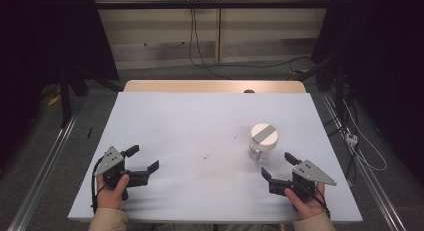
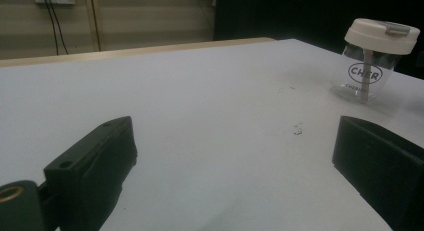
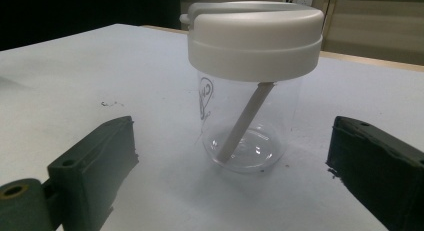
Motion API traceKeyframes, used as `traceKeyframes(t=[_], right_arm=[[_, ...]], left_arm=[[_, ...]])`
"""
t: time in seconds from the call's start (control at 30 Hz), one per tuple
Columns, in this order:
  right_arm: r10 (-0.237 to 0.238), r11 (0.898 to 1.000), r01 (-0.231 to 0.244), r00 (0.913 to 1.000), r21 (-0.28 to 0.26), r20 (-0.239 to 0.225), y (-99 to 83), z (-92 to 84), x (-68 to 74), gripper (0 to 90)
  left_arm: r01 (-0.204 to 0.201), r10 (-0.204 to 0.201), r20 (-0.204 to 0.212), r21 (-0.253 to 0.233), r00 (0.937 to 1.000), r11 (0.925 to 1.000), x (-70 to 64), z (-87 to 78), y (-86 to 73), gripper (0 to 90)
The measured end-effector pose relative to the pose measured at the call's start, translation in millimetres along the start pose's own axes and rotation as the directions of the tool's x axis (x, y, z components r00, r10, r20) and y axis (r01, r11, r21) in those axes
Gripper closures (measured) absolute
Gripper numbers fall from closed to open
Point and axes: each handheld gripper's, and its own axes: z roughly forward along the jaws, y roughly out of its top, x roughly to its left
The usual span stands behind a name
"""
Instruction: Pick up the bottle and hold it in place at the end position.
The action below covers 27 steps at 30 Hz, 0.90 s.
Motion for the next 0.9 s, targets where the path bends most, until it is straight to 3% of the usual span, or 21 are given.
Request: traceKeyframes(t=[0.33, 0.53, 0.9], right_arm=[[-0.003, 1.0, 0.003, 0.9997, 0.004, 0.025, 2.0, 8.6, -4.8, 5.2], [-0.009, 1.0, 0.008, 0.9987, 0.021, 0.05, 5.3, 19.2, -11.4, 5.1], [0.0, 0.998, -0.003, 0.9988, 0.057, 0.049, 9.8, 42.9, -14.5, 4.9]], left_arm=[[0.007, -0.008, -0.006, -0.017, 1.0, 0.9998, 1.3, -2.3, 0.4, 3.4], [-0.01, 0.01, 0.005, -0.005, 0.9999, 0.9999, -0.9, 1.4, 0.9, 3.4], [-0.01, 0.01, 0.008, -0.009, 0.9999, 0.9999, -0.6, 1.3, 0.8, 3.4]])
